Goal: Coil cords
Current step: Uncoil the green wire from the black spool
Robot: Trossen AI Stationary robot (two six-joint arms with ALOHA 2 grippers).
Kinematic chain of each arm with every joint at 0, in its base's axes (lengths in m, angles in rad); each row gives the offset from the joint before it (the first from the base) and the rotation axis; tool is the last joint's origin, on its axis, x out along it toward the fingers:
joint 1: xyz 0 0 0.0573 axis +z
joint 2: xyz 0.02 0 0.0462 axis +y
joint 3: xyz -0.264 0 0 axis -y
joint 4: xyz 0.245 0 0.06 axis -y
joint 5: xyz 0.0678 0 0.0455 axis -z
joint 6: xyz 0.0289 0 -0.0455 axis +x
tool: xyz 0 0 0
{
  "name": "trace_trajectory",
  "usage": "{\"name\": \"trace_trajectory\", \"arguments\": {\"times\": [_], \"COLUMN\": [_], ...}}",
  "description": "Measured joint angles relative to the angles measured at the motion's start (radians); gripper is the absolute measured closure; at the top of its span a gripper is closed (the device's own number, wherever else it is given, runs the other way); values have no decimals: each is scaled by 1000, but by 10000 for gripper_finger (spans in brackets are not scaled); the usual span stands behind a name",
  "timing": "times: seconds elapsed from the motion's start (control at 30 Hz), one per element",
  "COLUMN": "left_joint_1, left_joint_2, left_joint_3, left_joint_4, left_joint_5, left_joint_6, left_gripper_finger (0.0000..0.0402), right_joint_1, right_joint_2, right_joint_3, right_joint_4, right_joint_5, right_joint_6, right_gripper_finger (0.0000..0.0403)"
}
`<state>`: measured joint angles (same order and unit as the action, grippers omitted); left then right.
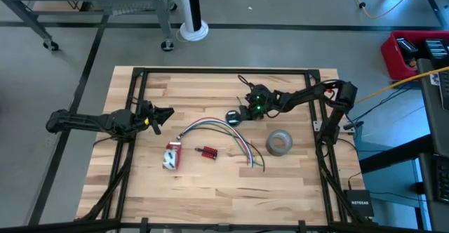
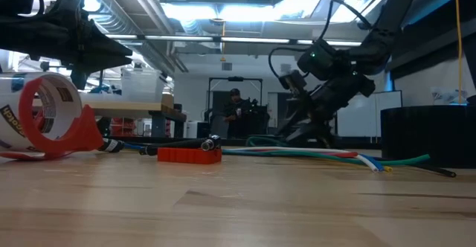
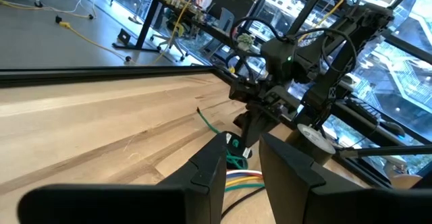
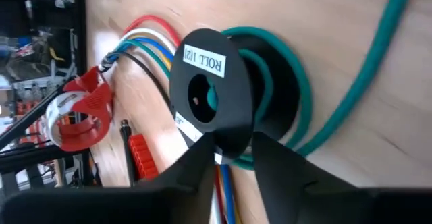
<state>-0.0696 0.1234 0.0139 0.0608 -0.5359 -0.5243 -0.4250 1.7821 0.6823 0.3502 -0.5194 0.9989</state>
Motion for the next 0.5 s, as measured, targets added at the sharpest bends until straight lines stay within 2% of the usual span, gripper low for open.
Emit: {"name": "trace_trajectory", "arguments": {"times": [0.23,0.5], "left_joint_1": [0,0], "left_joint_2": [0,0], "left_joint_3": [0,0], "left_joint_4": [0,0], "left_joint_5": [0,0], "left_joint_6": [0,0], "left_gripper_finger": [320,320], "right_joint_1": [0,0], "right_joint_2": [27,30], "right_joint_3": [1,0], "right_joint_4": [126,202], "right_joint_5": [-10,5], "right_joint_6": [0,0], "right_gripper_finger": [389,398]}}
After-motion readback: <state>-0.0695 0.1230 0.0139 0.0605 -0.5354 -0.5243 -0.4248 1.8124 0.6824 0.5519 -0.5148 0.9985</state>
